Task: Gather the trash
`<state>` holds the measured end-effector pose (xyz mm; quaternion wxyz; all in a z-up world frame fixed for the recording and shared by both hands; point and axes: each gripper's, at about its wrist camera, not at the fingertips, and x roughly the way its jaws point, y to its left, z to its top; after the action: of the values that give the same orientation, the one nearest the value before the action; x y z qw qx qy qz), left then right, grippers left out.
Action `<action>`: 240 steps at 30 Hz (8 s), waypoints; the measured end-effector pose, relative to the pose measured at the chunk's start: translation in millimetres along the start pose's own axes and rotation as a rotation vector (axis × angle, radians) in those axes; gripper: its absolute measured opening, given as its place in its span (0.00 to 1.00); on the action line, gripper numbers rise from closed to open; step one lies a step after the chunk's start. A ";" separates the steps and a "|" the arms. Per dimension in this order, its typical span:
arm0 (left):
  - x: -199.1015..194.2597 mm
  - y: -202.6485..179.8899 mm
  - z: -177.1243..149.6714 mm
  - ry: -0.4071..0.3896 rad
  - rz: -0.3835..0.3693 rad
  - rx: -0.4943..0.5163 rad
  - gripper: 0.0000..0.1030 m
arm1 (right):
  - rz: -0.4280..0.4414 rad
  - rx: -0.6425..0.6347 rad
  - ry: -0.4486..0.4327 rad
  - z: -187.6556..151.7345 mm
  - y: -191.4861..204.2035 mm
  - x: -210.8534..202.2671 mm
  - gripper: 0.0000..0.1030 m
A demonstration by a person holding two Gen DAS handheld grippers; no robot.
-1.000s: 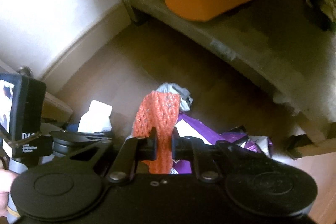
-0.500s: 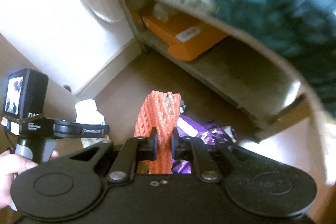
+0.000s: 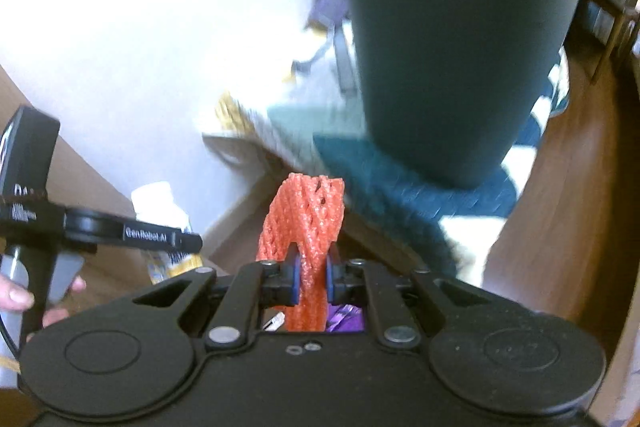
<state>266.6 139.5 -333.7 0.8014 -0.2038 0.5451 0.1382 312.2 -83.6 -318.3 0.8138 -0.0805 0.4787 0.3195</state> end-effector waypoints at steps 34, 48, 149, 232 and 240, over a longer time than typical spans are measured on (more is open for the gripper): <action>-80.3 -252.6 220.3 -0.226 -0.142 0.355 0.49 | -0.247 -0.001 -0.169 184.3 -93.0 -93.6 0.10; 12.1 -267.5 209.6 -0.017 -0.021 0.437 0.50 | -0.255 -0.062 -0.004 182.1 -99.6 -28.7 0.15; 422.0 67.1 -172.6 0.197 0.054 0.281 0.84 | 0.114 -0.231 0.319 -256.8 65.8 381.5 0.77; 399.9 57.0 -163.0 0.089 -0.033 0.173 0.68 | 0.061 -0.052 0.167 -258.0 -21.7 254.4 0.28; 454.1 30.4 -167.3 0.146 -0.052 0.661 0.72 | 0.095 -0.044 0.213 -266.7 -30.5 290.0 0.28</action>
<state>283.2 86.1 -815.4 0.7863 0.0438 0.6109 -0.0815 234.2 -95.5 -705.5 0.7405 -0.1090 0.5585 0.3576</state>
